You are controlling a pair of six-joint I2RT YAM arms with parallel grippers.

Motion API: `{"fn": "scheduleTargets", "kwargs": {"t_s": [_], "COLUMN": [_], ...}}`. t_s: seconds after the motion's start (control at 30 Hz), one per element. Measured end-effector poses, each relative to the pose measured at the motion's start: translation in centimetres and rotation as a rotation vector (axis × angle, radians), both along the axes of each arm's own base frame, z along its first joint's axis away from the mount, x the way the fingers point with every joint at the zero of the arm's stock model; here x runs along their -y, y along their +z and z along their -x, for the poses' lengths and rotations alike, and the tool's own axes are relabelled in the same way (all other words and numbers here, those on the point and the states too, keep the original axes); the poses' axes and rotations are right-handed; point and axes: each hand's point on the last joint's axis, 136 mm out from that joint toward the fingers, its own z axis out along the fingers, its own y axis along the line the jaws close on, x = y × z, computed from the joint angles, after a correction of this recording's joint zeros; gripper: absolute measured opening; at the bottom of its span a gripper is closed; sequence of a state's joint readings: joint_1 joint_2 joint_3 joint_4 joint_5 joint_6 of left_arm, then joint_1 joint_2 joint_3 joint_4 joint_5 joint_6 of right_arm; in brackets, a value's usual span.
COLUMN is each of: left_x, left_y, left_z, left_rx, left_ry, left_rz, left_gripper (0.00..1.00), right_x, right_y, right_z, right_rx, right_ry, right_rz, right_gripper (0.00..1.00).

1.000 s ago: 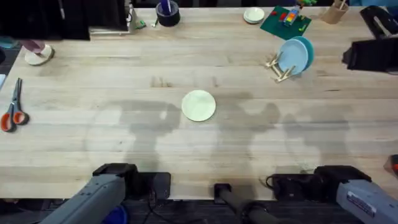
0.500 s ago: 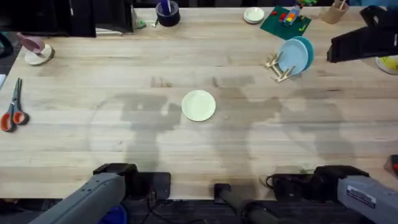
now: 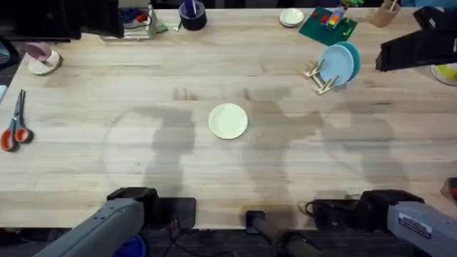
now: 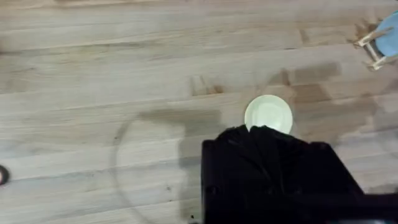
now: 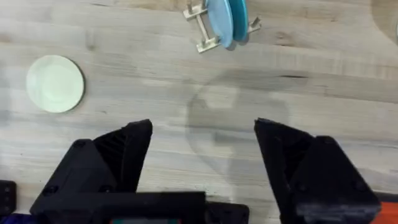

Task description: Pick up the plates from the table one by one and place each into a slot on the dish rack.

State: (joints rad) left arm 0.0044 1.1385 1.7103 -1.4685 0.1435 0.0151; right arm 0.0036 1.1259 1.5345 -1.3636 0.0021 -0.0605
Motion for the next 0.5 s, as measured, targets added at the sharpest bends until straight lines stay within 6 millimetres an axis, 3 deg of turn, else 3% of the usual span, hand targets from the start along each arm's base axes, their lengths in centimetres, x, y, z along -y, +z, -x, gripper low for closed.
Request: {"fn": "scheduleTargets", "kwargs": {"t_s": [0.27,0.5], "left_x": [1.3,4.2], "left_y": [0.0,-0.5], "left_z": [0.3,-0.5], "left_rx": [-0.011,-0.064], "left_ry": [-0.049,-0.171], "left_rz": [0.062,0.19], "left_gripper": [0.041,0.043], "right_x": [0.0,0.0], "right_y": [0.0,0.0], "right_z": [0.0,0.0], "right_rx": [0.0,0.001], "right_ry": [0.0,0.0], "right_rz": [0.0,0.0], "right_gripper": [0.992,0.992]}}
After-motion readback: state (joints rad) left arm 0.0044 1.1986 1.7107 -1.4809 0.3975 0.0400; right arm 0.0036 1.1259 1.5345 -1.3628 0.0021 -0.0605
